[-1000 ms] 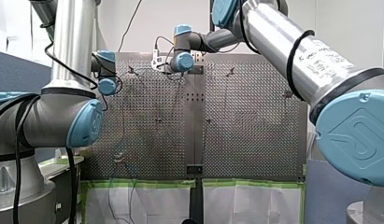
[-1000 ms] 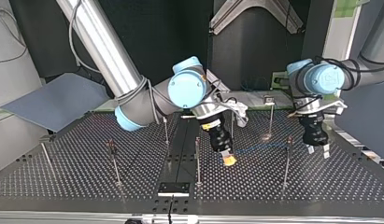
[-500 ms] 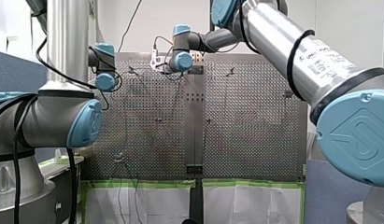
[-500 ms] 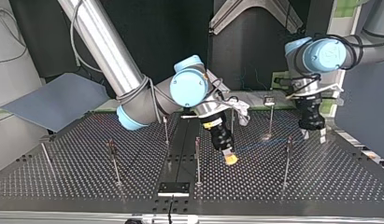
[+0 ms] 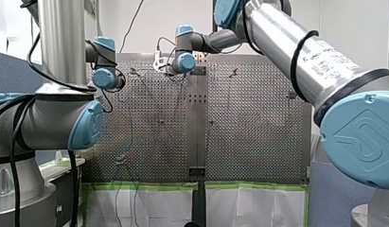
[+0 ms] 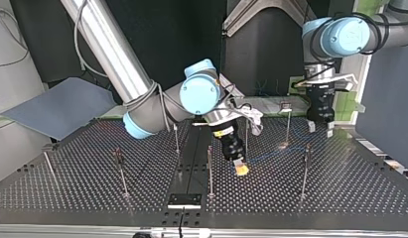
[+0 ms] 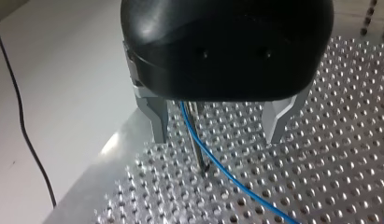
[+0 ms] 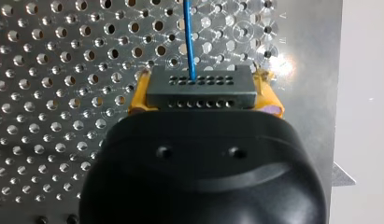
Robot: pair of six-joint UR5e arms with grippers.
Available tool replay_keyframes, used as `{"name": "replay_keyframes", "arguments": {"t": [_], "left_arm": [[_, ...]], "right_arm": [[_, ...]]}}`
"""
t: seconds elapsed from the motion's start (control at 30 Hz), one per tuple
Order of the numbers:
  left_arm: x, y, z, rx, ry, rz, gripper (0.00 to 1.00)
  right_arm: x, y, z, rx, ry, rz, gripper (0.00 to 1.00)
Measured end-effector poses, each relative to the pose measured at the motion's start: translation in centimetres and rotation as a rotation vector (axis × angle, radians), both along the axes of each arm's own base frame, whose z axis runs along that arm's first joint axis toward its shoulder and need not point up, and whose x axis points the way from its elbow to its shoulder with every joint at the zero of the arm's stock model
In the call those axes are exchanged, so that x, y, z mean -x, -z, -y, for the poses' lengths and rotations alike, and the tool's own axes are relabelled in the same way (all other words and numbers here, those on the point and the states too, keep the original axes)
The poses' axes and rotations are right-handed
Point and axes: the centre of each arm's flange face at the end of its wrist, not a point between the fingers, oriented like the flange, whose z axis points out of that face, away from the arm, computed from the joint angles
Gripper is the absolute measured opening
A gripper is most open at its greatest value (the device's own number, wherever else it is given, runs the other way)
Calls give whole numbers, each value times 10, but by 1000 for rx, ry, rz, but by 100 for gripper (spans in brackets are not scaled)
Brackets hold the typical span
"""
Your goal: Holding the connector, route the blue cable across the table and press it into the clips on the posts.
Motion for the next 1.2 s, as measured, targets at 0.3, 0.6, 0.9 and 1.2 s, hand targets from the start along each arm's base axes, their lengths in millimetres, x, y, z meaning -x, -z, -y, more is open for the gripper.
{"name": "replay_keyframes", "arguments": {"t": [0.3,0.6,0.9,1.2], "left_arm": [[18,-35,14,-81,20,18,100],[29,-61,26,-173,55,44,100],[18,-45,43,-240,116,-38,100],[7,-51,54,-307,136,-8,100]], "right_arm": [[1,1,1,0,3,-3,0],[1,2,2,-1,4,-4,0],[1,2,3,-2,6,-4,0],[1,2,3,-1,6,-5,0]]}}
